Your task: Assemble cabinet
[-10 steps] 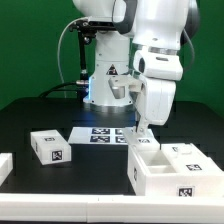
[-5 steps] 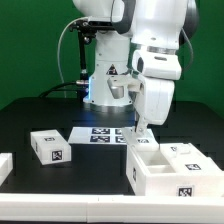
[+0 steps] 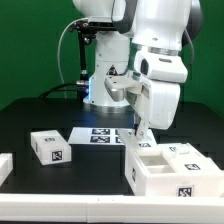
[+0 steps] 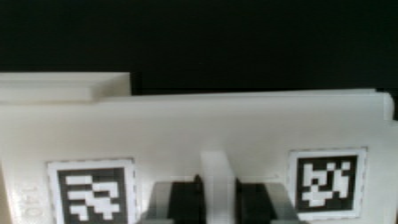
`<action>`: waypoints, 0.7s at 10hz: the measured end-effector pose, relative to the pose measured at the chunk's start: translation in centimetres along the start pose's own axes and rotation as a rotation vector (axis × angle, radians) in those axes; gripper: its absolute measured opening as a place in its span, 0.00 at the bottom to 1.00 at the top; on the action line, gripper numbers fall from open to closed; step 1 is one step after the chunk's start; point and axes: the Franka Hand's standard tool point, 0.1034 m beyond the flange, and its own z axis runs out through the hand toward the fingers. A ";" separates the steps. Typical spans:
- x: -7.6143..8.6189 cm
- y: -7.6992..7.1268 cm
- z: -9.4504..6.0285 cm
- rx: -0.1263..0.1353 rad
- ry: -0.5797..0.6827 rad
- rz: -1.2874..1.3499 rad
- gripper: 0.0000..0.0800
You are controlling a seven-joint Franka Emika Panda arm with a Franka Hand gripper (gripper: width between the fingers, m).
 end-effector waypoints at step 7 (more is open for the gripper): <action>-0.8 4.5 -0.2 0.025 -0.028 0.007 0.08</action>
Offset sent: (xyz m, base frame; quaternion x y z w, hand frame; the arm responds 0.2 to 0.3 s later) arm 0.0579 0.0192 -0.0005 0.0323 0.0219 -0.0023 0.9992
